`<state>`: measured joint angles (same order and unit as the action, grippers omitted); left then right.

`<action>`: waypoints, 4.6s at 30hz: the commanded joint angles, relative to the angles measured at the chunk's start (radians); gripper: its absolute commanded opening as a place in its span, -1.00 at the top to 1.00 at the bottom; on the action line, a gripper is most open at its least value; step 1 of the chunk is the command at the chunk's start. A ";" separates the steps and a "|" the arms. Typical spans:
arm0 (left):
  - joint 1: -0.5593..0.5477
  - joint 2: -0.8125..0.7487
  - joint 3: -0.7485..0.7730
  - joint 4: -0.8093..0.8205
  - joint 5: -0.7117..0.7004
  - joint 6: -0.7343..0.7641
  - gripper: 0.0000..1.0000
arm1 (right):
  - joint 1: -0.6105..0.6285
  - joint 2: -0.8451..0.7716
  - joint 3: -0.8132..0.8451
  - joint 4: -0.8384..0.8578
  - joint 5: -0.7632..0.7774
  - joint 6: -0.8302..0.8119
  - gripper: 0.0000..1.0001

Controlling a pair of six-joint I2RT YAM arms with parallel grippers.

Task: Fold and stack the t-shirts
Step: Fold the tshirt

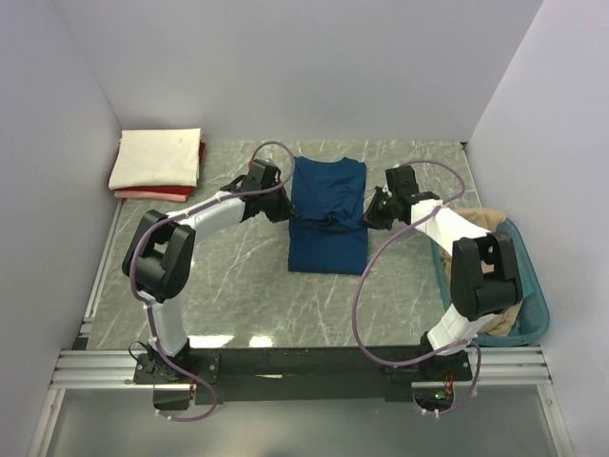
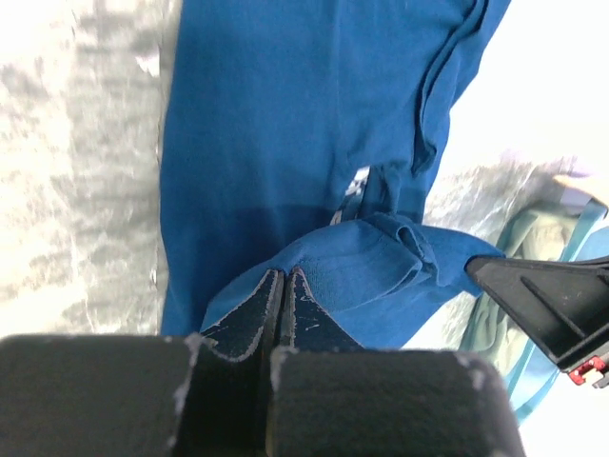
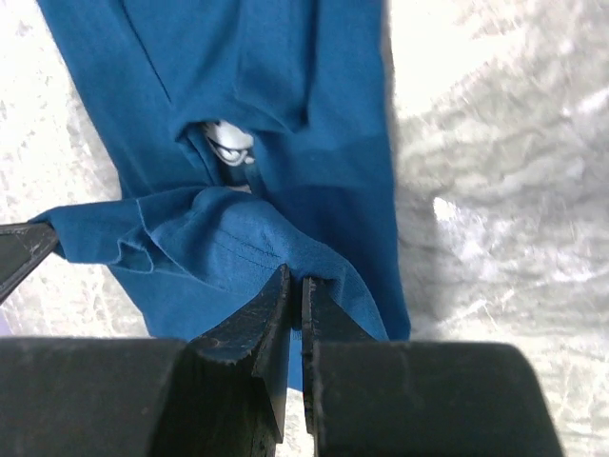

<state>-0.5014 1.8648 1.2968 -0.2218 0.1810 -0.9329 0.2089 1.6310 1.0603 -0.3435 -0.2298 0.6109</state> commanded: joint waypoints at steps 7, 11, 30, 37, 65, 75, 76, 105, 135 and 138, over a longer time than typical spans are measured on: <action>0.035 0.068 0.099 -0.010 0.008 0.019 0.98 | -0.014 0.101 0.122 0.014 -0.023 -0.022 1.00; 0.050 0.080 0.148 -0.034 0.009 0.048 0.54 | -0.028 0.102 0.132 0.000 -0.014 -0.030 0.63; -0.095 -0.058 -0.039 0.013 -0.017 0.062 0.97 | 0.107 -0.048 -0.040 0.060 0.090 -0.025 0.27; -0.111 0.081 0.084 -0.013 -0.021 0.083 0.99 | 0.116 0.093 0.032 0.055 0.087 -0.042 0.41; 0.004 0.091 0.224 0.004 0.041 0.135 0.40 | 0.049 0.316 0.391 -0.061 0.092 -0.056 0.48; -0.057 0.146 0.233 -0.010 0.043 0.171 0.84 | 0.052 0.156 0.305 -0.028 0.101 -0.034 0.46; -0.057 0.157 0.236 -0.008 0.046 0.169 0.85 | 0.056 0.142 0.287 -0.020 0.095 -0.031 0.46; 0.030 0.338 0.303 -0.068 0.006 0.184 0.97 | 0.035 0.382 0.317 -0.019 0.058 -0.033 0.46; 0.084 0.056 0.148 0.045 0.081 0.140 0.72 | -0.098 0.145 0.141 0.084 -0.128 0.024 0.44; 0.078 0.001 0.047 0.097 0.104 0.108 0.72 | -0.098 0.177 0.135 0.090 -0.114 0.023 0.44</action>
<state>-0.4122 1.9194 1.4200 -0.1913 0.2390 -0.7879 0.1116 1.8072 1.2091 -0.2825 -0.3592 0.6312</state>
